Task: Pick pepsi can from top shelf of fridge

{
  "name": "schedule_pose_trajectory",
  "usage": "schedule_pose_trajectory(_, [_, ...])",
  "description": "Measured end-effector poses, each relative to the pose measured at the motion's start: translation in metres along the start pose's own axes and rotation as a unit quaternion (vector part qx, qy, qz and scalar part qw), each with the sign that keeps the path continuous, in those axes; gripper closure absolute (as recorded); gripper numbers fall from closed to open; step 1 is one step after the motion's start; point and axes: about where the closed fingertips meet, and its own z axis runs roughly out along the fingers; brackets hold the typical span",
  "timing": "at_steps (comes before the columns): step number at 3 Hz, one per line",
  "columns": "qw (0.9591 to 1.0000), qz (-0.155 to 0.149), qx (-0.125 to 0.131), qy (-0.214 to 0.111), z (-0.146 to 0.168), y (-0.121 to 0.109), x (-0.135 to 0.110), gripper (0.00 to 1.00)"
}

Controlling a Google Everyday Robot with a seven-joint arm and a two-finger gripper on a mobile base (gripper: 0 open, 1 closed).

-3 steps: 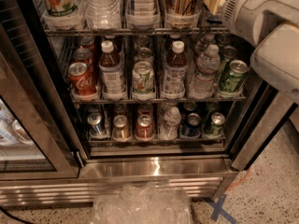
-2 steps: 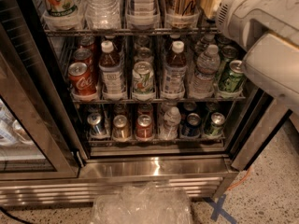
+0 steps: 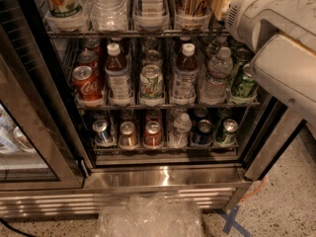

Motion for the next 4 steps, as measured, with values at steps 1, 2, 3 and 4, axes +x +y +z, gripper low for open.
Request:
schedule_pose_trajectory(1, [1.0000,0.000,0.003,0.004,0.001,-0.001,0.000,0.59])
schedule_pose_trajectory(2, [1.0000,-0.001,0.003,0.004,0.001,0.000,-0.001,0.82])
schedule_pose_trajectory(3, [1.0000,-0.001,0.002,0.003,0.001,0.000,-0.001,1.00])
schedule_pose_trajectory(4, [0.9998,-0.012,-0.009,-0.010,0.000,0.006,-0.014,1.00])
